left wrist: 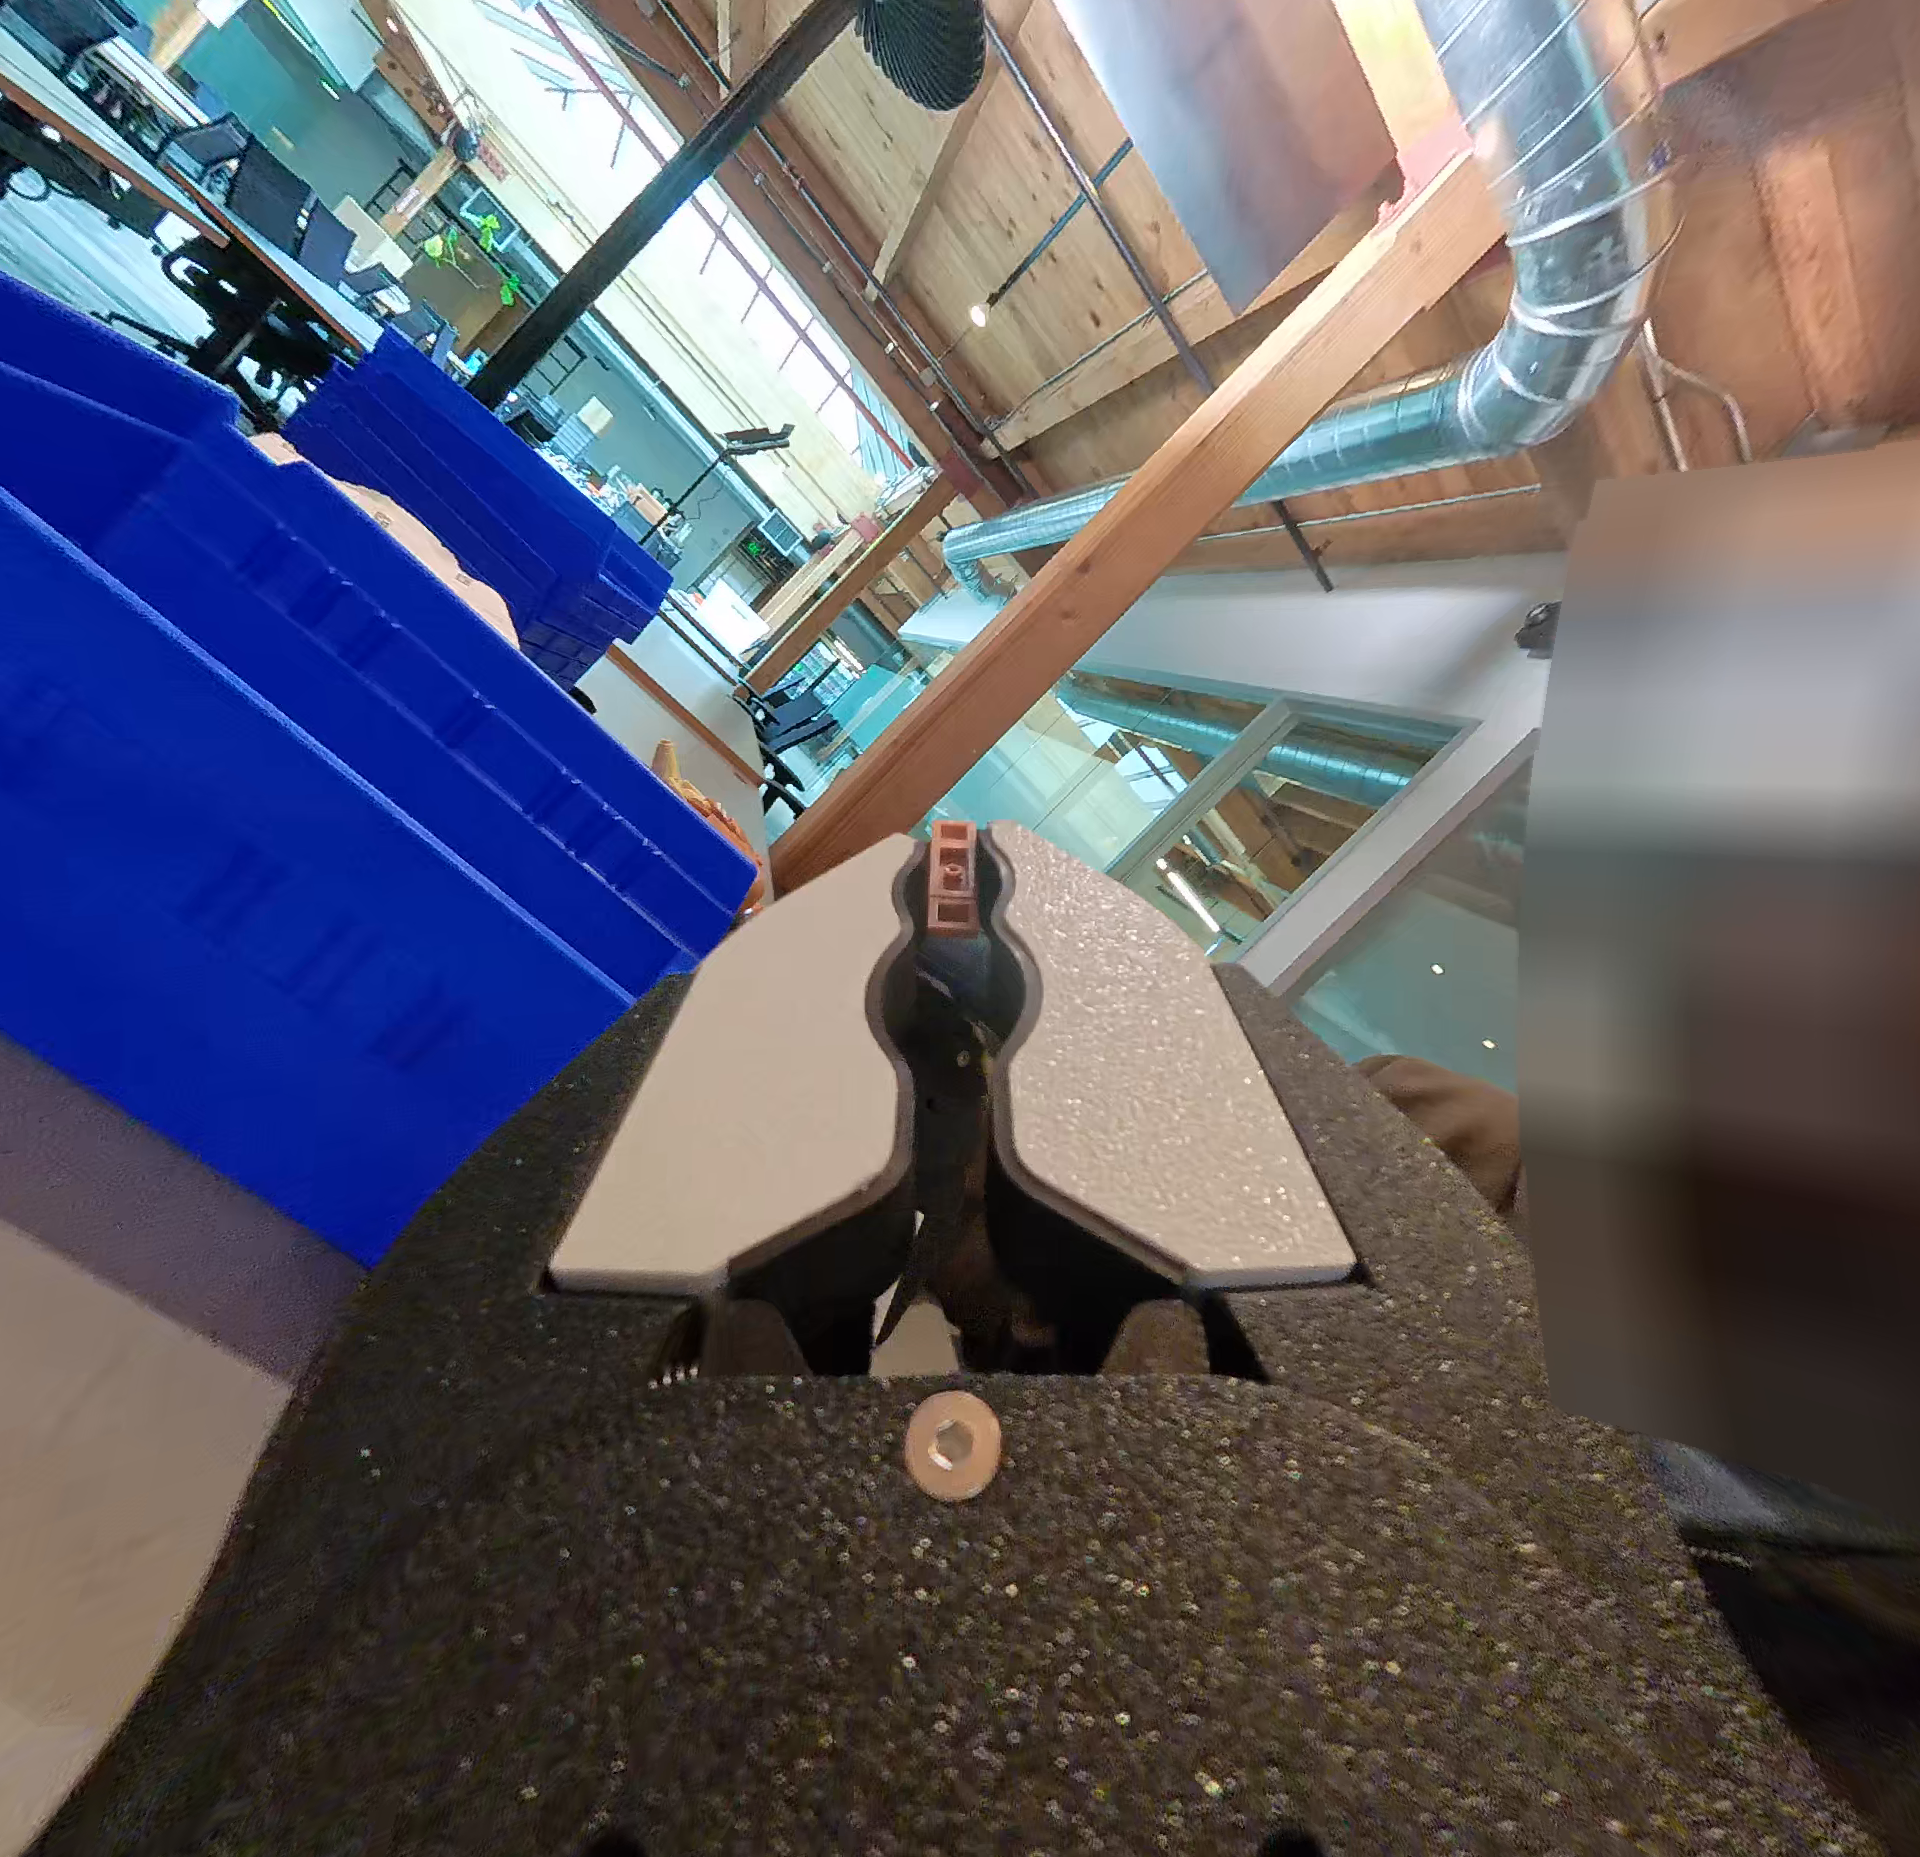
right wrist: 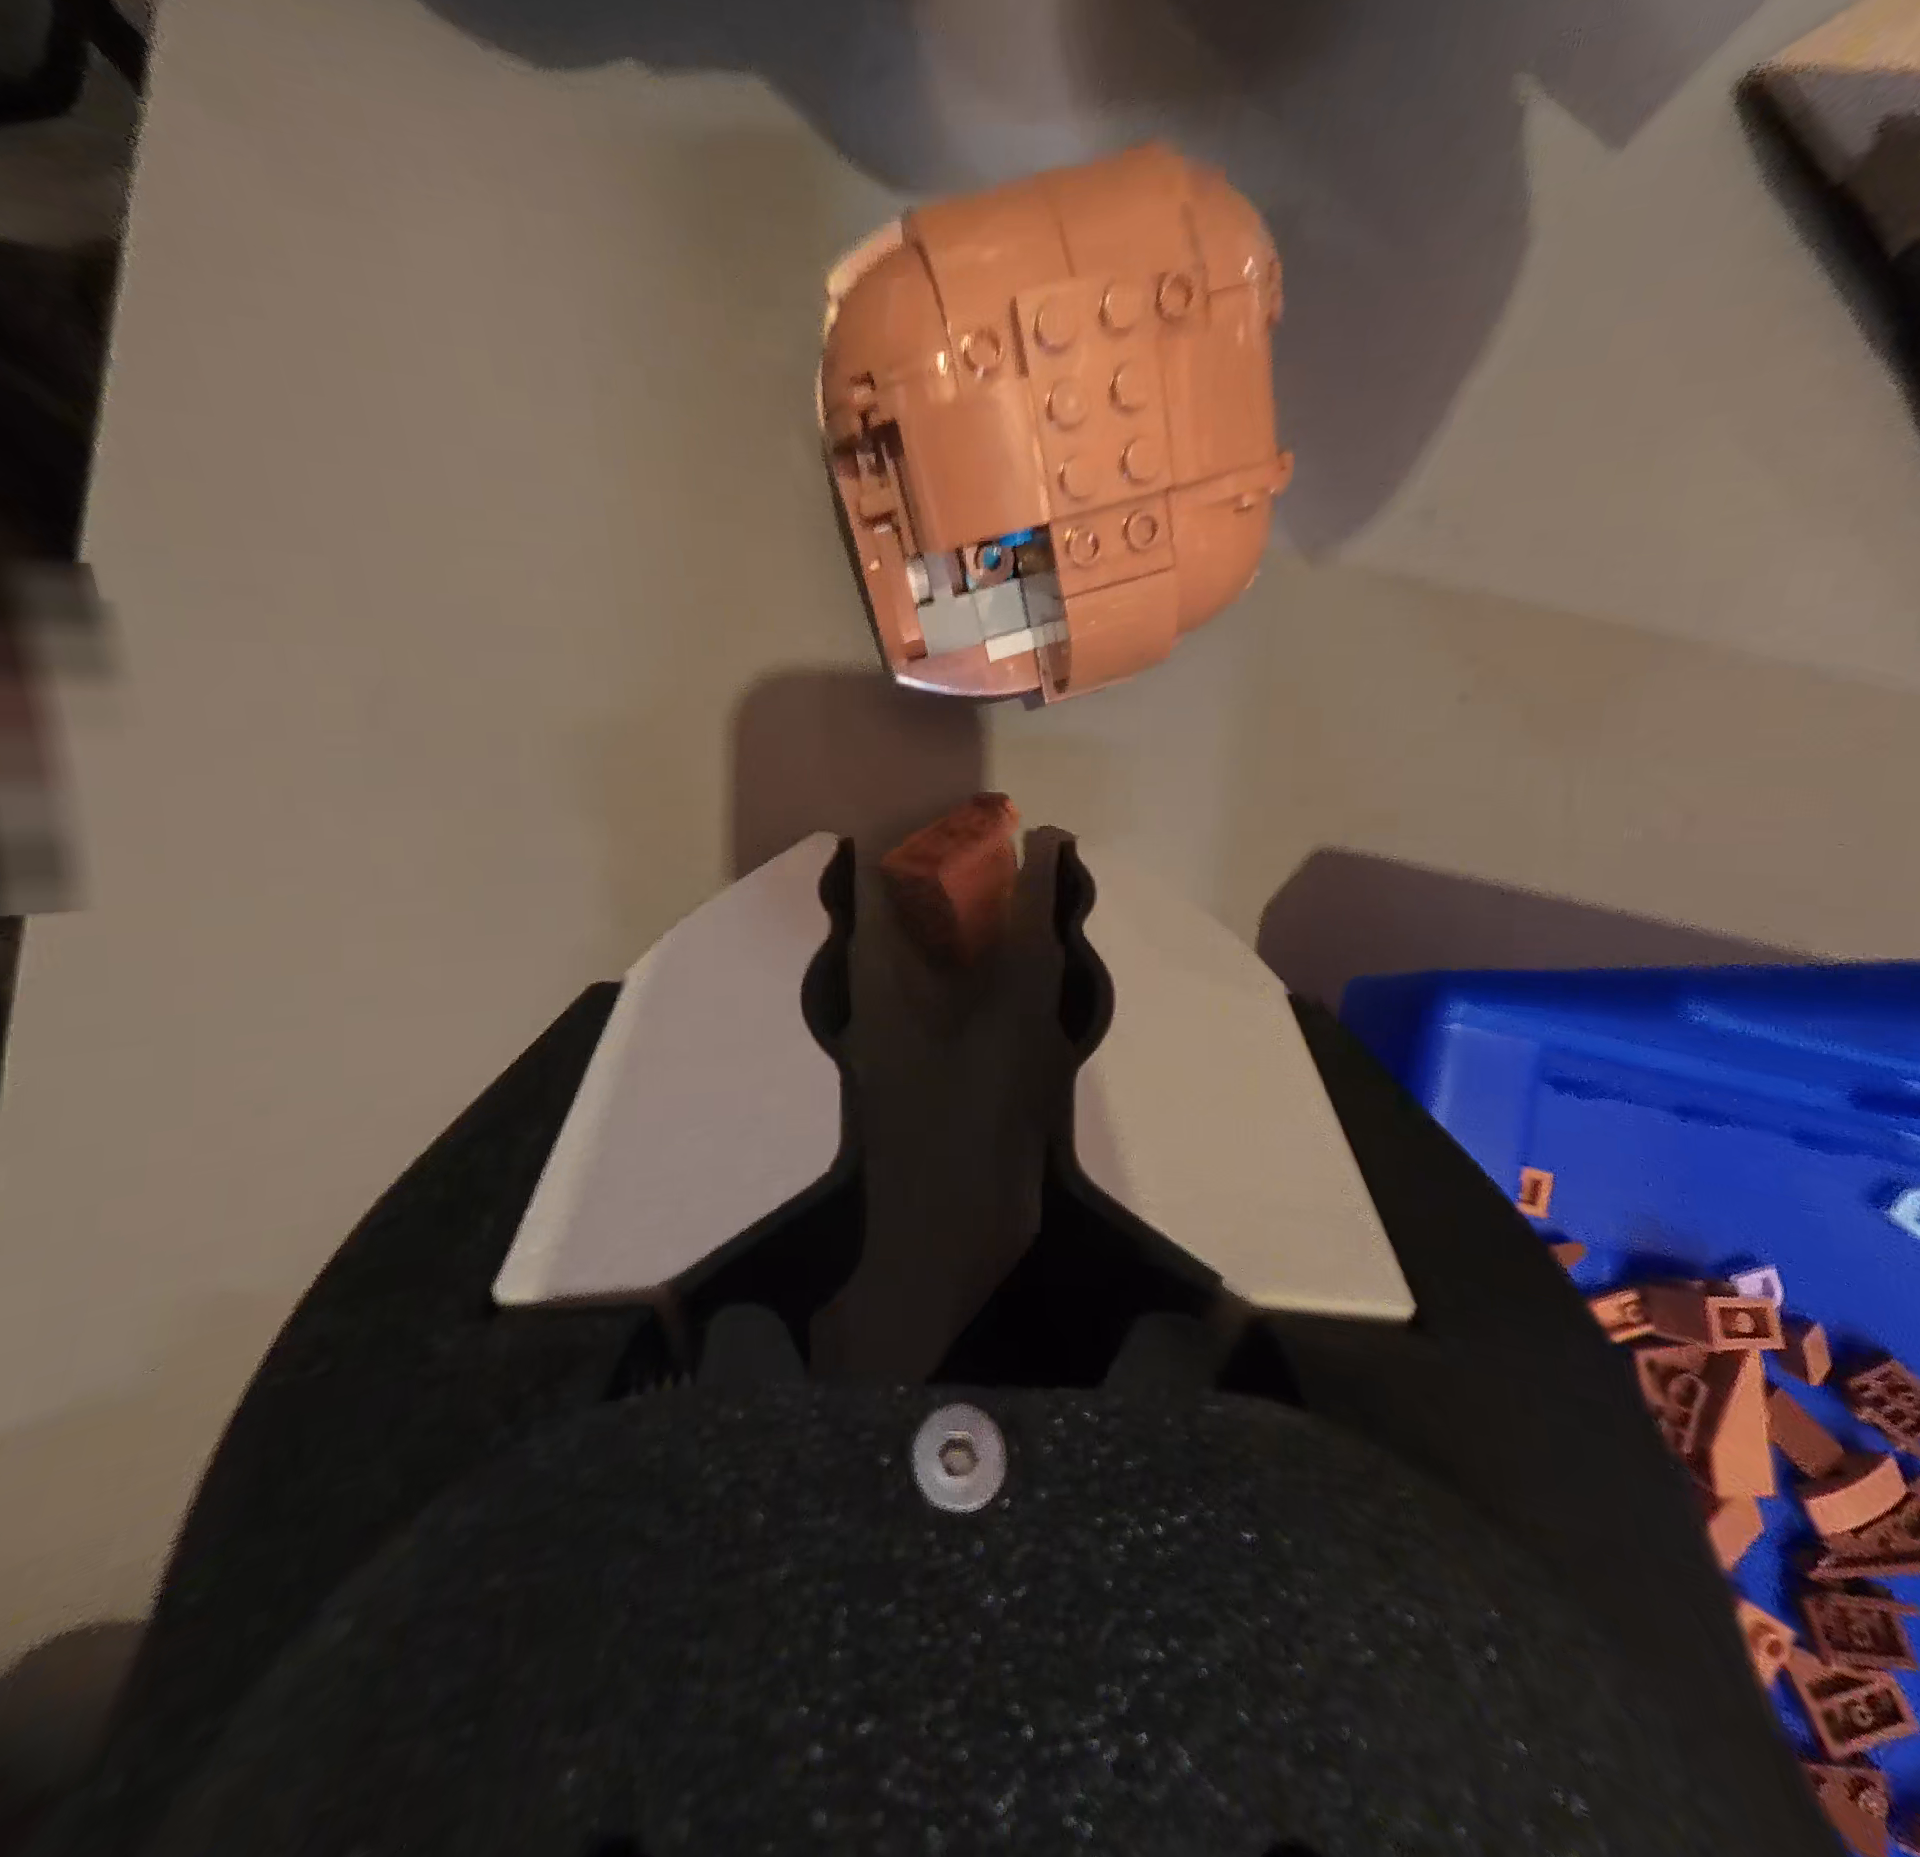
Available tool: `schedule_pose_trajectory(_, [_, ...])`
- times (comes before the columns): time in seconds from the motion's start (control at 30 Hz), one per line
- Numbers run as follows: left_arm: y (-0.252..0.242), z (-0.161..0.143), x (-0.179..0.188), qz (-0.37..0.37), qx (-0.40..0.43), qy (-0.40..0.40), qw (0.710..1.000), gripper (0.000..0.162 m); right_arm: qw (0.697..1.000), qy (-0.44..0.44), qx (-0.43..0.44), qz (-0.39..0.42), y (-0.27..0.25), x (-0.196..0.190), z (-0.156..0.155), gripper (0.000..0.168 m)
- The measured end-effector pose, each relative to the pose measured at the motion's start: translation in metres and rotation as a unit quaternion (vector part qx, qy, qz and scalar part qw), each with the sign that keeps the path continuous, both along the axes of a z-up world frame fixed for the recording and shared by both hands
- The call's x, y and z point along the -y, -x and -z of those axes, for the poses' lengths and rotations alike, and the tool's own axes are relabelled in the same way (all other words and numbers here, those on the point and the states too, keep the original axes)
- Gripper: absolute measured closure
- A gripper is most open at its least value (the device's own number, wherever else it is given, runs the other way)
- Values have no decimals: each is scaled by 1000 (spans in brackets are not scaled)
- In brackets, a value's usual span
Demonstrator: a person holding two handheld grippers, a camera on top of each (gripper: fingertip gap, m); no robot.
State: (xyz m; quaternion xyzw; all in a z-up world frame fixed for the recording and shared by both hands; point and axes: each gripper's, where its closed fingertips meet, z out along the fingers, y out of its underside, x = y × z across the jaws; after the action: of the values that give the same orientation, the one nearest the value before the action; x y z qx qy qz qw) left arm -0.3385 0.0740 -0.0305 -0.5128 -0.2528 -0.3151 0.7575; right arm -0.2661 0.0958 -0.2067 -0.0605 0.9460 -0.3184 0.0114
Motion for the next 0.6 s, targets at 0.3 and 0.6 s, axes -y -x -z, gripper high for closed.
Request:
schedule_pose_trajectory(0.3, [-12,6,-11,48,26,14,998,153,954,237,-159,93,49,11,-96,132])
schedule_pose_trajectory(0.6, [-29,26,-31,93,20,78,992,154,880,312,-339,118,58,4,-141,145])
